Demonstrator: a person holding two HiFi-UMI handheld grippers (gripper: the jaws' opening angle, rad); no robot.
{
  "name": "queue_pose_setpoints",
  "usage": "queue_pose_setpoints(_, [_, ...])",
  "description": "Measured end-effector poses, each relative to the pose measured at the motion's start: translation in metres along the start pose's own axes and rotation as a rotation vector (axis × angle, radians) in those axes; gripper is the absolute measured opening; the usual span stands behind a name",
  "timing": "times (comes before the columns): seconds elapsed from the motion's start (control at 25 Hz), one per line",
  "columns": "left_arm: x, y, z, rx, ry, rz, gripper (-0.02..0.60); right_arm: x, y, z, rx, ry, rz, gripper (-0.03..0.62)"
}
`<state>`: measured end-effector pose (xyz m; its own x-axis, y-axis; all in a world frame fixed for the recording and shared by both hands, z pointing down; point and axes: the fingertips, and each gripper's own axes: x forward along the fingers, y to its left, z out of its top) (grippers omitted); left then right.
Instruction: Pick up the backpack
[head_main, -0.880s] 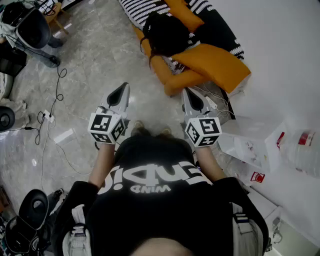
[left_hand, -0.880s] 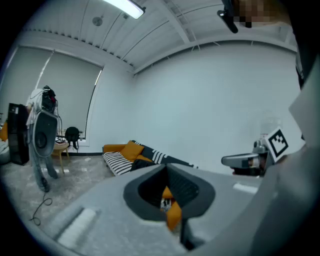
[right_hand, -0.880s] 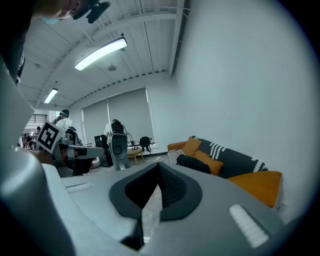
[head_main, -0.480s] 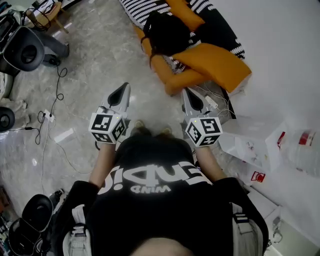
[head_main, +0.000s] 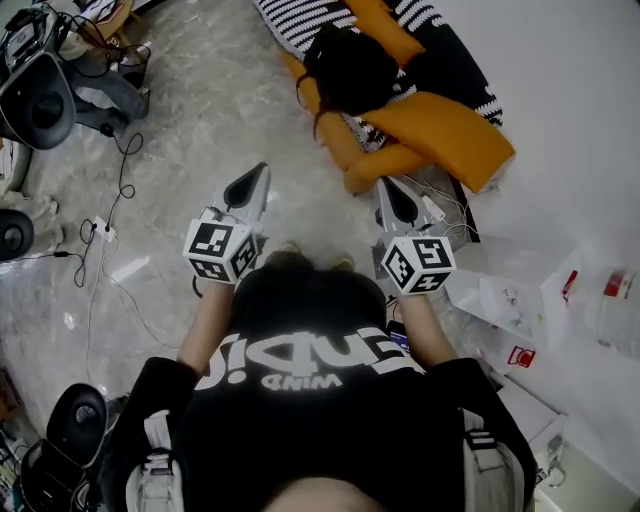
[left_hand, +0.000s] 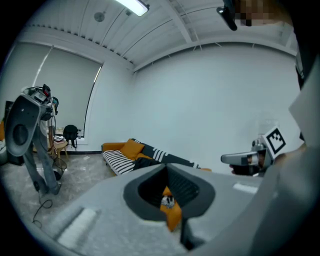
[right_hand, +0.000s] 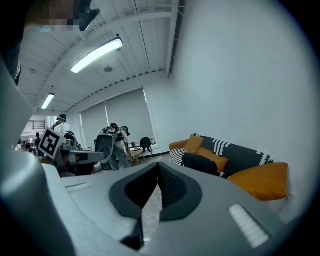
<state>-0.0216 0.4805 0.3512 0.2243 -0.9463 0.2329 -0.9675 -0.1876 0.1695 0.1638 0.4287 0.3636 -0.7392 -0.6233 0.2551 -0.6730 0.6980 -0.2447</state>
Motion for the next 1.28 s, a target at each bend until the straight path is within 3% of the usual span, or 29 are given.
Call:
queue_pose_setpoints(0.44, [0.013, 0.038, -0.002, 0.0, 0.002, -0.103, 0.002, 0.03, 0.022, 0.0, 0.015, -0.024, -0.065, 0.0])
queue_pose_setpoints(0.96, [0.076, 0.086, 0.02, 0.01, -0.006, -0.142, 0.002, 0.098, -0.003, 0.016, 0.034, -0.033, -0.1, 0.0])
queue_pose_setpoints(1.28, [0.14, 0.115, 0.029, -0.004, 0.01, -0.136, 0.002, 0.155, -0.043, 0.032, 0.048, -0.016, -0.09, 0.0])
